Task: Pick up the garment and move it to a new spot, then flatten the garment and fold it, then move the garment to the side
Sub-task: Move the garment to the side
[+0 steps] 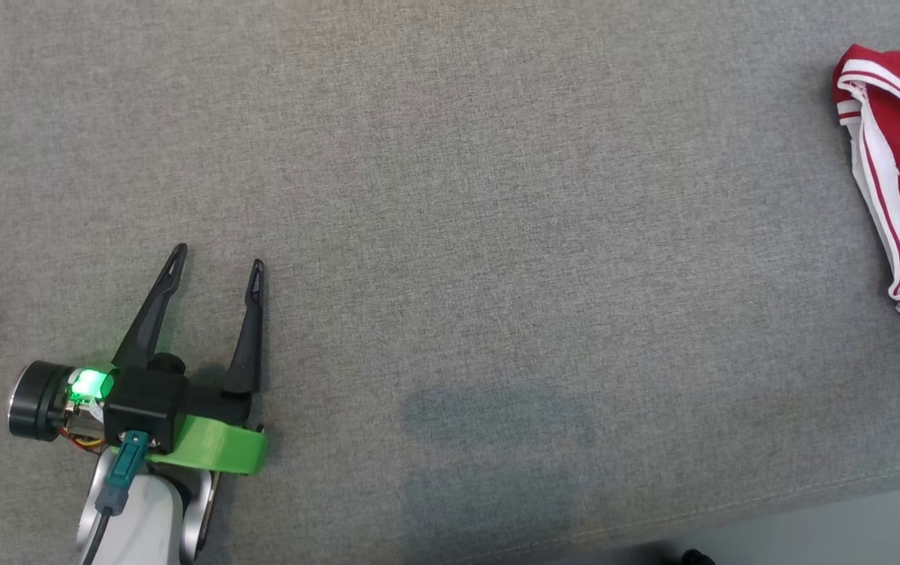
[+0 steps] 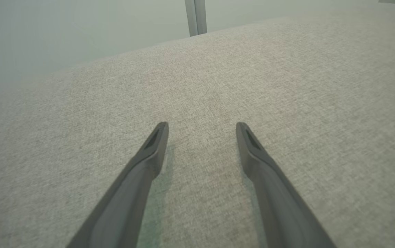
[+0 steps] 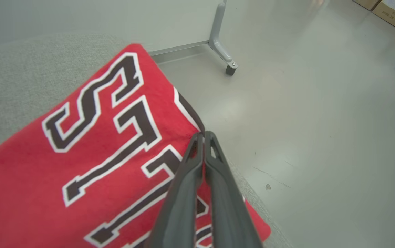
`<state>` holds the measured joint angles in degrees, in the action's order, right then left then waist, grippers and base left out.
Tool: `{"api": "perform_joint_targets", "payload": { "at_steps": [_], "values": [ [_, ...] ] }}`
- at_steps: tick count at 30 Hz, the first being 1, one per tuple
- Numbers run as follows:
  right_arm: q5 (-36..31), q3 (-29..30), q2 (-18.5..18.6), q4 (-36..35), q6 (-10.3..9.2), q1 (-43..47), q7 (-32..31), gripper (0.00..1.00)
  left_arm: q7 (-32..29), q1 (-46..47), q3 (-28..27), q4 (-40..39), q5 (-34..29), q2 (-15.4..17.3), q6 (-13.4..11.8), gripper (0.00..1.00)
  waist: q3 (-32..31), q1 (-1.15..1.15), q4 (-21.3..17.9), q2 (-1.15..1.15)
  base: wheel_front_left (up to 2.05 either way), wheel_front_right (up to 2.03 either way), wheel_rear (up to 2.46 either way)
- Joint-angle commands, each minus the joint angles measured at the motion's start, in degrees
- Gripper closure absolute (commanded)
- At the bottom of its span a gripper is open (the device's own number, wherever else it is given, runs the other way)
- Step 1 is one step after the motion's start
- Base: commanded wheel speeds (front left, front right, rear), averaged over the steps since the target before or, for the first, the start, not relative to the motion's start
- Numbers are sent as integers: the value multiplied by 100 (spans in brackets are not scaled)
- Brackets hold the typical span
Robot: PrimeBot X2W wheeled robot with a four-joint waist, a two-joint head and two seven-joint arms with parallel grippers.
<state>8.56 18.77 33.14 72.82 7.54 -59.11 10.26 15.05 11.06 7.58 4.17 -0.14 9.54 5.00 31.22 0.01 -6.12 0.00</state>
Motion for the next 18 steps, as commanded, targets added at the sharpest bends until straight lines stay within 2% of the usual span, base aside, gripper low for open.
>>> {"api": "perform_joint_targets", "payload": {
  "at_steps": [1,2,5,9,14,18],
  "values": [
    [-111,50,44,24,-10,24,30,56,14,6,6,16,31,-8,-18,0,-62,-1,5,0,0,0,0],
    [-271,145,97,34,-10,27,92,0,14,2,14,19,40,-16,-30,0,-95,-1,1,0,0,0,0],
    [-831,380,110,7,-10,-14,252,0,14,-36,32,33,68,-50,-65,0,-225,-1,-12,0,0,0,0],
    [-1490,710,-118,-411,-10,98,441,0,14,-151,9,51,158,-118,-122,0,-554,-1,-4,0,0,0,0],
    [-2028,810,-704,-1277,-10,431,497,0,14,-403,-65,92,314,-260,-206,0,-1180,-1,19,0,0,0,0],
    [-1993,592,-1229,-2276,-10,1011,494,0,14,-663,-162,87,465,-371,-268,0,-1673,-1,91,0,0,0,0]
  ]
}}
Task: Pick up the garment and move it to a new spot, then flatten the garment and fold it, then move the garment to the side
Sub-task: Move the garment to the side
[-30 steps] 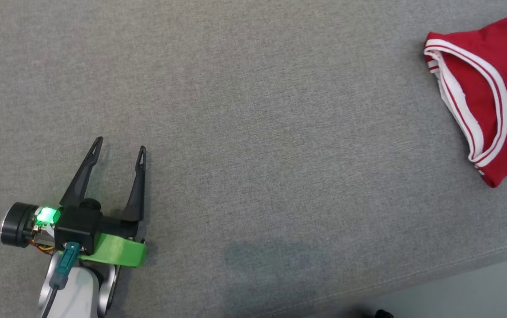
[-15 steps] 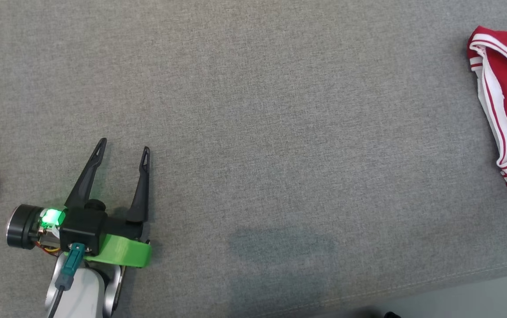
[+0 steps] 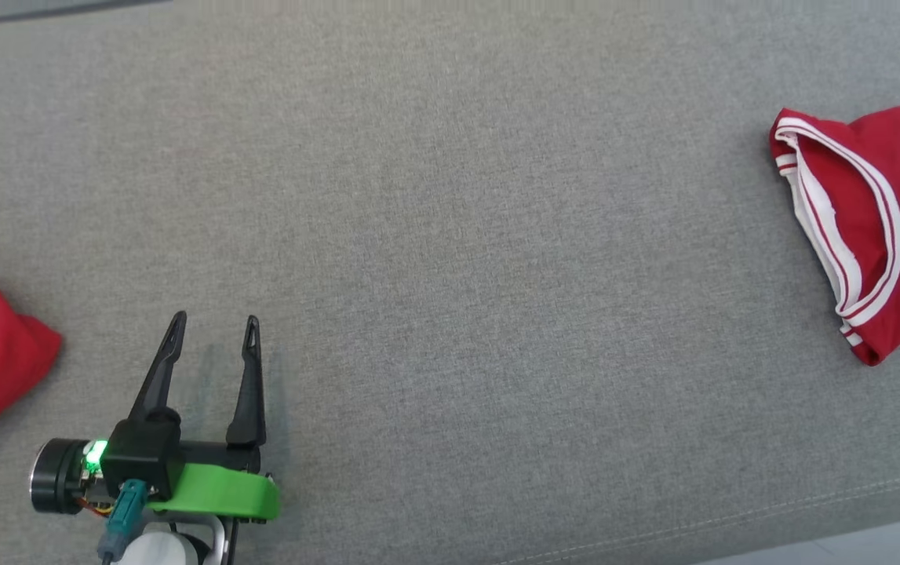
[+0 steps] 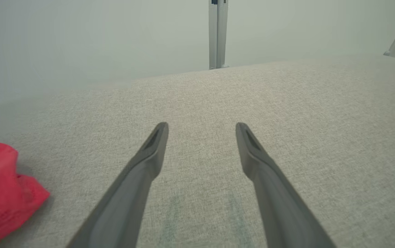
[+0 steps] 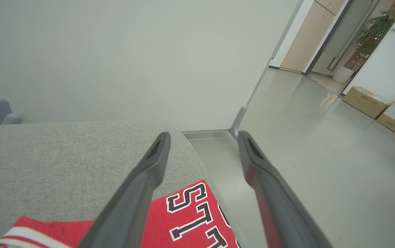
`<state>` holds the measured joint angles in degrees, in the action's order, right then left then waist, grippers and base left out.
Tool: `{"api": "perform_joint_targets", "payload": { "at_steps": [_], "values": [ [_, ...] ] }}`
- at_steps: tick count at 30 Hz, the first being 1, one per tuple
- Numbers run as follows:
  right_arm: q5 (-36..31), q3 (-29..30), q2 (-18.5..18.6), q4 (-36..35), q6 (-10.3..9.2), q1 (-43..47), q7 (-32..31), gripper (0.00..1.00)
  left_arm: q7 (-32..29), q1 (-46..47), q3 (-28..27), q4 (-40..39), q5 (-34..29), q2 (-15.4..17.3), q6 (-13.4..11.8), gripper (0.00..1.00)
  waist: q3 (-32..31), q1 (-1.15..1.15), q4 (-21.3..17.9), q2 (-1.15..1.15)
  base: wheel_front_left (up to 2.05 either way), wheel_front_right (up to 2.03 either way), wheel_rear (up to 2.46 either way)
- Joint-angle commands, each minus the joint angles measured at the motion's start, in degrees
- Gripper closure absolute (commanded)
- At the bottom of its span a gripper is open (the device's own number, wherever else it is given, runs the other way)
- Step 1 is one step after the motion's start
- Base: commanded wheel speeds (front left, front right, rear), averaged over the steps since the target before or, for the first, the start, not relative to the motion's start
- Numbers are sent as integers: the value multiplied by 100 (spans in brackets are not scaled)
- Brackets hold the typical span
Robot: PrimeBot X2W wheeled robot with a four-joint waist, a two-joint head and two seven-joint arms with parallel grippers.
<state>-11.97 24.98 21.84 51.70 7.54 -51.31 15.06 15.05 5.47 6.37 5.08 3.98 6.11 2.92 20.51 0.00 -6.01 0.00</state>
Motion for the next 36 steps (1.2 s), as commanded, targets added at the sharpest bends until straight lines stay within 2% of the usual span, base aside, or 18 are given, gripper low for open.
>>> {"api": "perform_joint_targets", "payload": {
  "at_steps": [1,8,13,16,24,36],
  "values": [
    [182,-251,-269,-765,-10,582,15,0,14,-201,-118,-35,123,-72,-91,0,-771,0,140,0,0,0,0],
    [1058,-831,-751,-2635,-10,2469,16,0,14,-590,-429,-43,256,-192,-164,0,-1346,0,500,0,0,0,0],
    [1320,-1134,-1105,-3433,-10,3708,16,0,14,-803,-666,-68,270,-227,-147,0,-1563,0,670,0,0,0,0],
    [1254,-1089,-1374,-3682,-10,4257,16,0,14,-911,-743,5,198,-231,-53,0,-1658,0,728,0,0,0,0],
    [994,-1293,-1793,-4005,-10,5023,17,0,14,-1096,-899,300,163,-259,30,0,-1871,0,773,0,0,0,0],
    [1039,-1581,-1890,-4069,-10,5290,18,0,14,-1172,-1041,553,144,-303,125,0,-2032,0,795,0,0,0,0]
  ]
}}
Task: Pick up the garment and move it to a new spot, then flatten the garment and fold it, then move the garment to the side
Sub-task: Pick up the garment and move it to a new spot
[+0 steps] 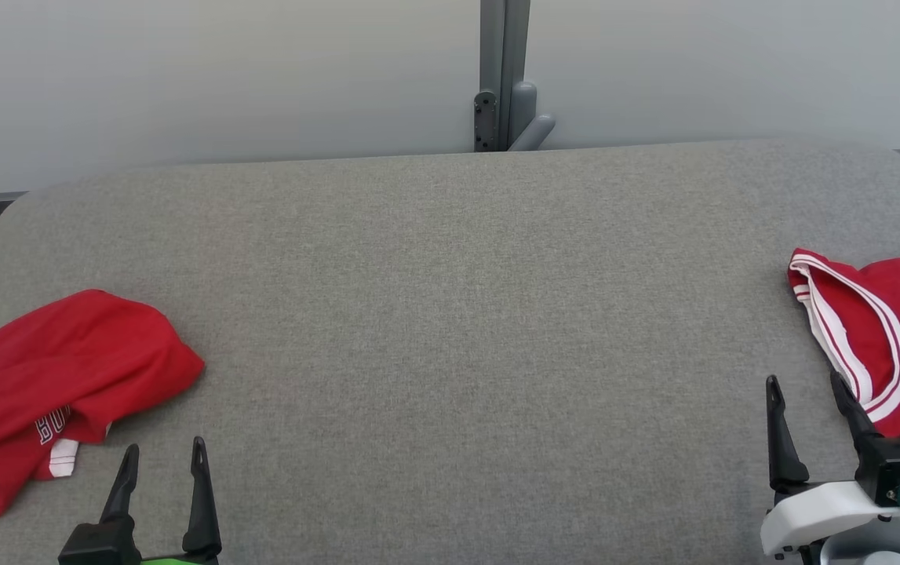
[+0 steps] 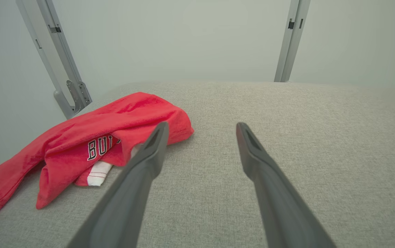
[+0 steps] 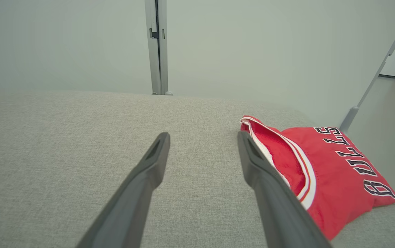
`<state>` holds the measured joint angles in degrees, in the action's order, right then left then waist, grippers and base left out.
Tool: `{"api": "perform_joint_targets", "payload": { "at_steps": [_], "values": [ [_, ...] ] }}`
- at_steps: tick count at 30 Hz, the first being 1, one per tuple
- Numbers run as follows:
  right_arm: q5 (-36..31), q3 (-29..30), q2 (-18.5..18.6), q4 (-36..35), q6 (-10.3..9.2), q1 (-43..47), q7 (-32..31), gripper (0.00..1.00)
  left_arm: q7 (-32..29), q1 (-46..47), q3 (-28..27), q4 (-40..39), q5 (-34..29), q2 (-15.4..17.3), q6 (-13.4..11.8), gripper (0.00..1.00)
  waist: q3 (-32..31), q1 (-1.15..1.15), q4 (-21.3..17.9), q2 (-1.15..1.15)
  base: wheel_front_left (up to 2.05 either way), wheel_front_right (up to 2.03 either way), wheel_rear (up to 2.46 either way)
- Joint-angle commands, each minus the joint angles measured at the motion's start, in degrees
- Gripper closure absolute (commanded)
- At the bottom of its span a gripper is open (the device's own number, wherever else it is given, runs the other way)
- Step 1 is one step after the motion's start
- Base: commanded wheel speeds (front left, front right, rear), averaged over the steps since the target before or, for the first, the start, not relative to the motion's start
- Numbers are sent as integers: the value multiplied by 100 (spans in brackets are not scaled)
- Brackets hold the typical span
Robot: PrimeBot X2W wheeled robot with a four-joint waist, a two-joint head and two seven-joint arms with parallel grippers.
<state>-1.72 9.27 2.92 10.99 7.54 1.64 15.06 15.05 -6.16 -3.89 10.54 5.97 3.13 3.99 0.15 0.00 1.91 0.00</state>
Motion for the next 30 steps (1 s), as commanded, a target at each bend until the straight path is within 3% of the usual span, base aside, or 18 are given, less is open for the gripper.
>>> {"api": "perform_joint_targets", "payload": {
  "at_steps": [1,13,24,30],
  "values": [
    [23,-31,1,-1,-10,-9,18,0,14,6,-7,10,-60,-7,27,0,8,0,9,0,0,0,0],
    [41,-55,1,-40,-10,44,18,0,14,147,48,17,-89,-18,57,0,61,0,271,0,0,0,0],
    [255,-435,4,22,-10,21,18,0,14,25,-34,-18,-47,-17,-8,0,-36,0,1564,0,0,0,0],
    [215,-523,4,57,-10,-9,18,0,14,-108,-136,-45,-8,-18,-31,0,-104,0,2014,0,0,0,0]
  ]
}}
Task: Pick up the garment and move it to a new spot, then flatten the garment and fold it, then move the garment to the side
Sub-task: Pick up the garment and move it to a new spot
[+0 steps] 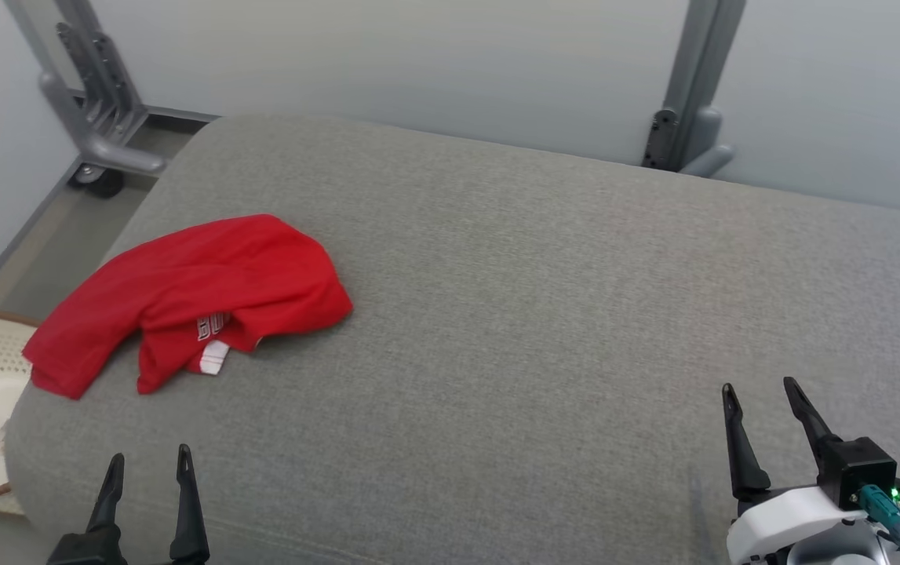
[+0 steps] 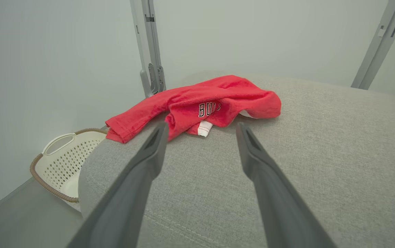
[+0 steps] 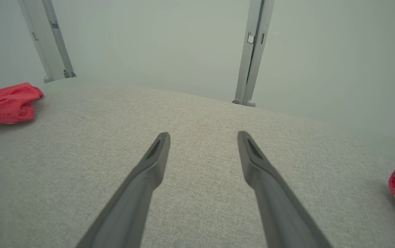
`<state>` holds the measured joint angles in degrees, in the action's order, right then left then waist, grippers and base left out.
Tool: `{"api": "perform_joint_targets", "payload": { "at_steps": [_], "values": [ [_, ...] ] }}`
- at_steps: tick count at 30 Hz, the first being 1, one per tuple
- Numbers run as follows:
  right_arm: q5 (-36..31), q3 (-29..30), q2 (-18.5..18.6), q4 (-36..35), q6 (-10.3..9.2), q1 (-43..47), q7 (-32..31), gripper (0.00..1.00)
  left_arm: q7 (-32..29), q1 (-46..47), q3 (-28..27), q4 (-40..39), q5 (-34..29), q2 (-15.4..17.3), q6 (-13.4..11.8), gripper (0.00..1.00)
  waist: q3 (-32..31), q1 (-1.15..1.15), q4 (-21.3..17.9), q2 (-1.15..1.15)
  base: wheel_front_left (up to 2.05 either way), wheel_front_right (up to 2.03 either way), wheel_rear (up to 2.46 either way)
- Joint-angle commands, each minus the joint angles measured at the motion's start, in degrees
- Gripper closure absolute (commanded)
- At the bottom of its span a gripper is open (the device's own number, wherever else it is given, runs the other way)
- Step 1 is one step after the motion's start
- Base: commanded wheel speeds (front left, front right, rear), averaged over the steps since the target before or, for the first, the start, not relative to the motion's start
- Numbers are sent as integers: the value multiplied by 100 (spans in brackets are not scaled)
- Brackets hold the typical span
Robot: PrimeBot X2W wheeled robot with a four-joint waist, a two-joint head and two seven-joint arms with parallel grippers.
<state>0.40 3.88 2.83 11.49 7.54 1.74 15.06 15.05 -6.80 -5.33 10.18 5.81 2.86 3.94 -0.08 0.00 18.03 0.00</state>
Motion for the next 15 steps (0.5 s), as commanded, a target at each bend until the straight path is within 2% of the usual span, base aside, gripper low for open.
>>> {"api": "perform_joint_targets", "payload": {
  "at_steps": [1,7,11,15],
  "values": [
    [7,-7,12,20,-10,-24,18,0,14,-71,-18,-11,6,9,-25,0,-98,0,453,0,0,0,0],
    [10,-103,14,40,-10,-52,18,0,14,-126,-36,-60,61,7,-22,0,-55,0,550,0,0,0,0],
    [0,-133,18,32,-10,-74,18,0,14,-46,-12,-92,116,7,-59,0,62,0,428,0,0,0,0],
    [-27,5,17,-67,-11,-141,18,0,14,224,-7,-57,94,8,18,0,284,0,289,0,0,0,0]
  ]
}}
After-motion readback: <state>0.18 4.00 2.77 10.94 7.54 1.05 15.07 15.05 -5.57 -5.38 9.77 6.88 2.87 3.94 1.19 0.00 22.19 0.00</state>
